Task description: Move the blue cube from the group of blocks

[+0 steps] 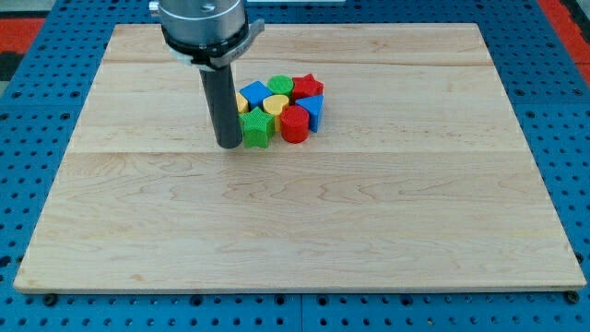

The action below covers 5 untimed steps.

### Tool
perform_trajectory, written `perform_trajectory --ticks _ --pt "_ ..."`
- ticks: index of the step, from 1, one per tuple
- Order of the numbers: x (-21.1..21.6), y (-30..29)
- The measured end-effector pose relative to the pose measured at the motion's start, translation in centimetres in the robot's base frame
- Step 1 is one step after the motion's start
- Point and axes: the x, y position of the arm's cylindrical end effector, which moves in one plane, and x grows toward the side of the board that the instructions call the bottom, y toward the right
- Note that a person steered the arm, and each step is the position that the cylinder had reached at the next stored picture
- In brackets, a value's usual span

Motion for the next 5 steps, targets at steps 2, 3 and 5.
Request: perform_trajectory --ticks 2,3,5 --pt "-2.2 4.8" --pt "-4.4 5.3" --pt "-11.6 -0.6"
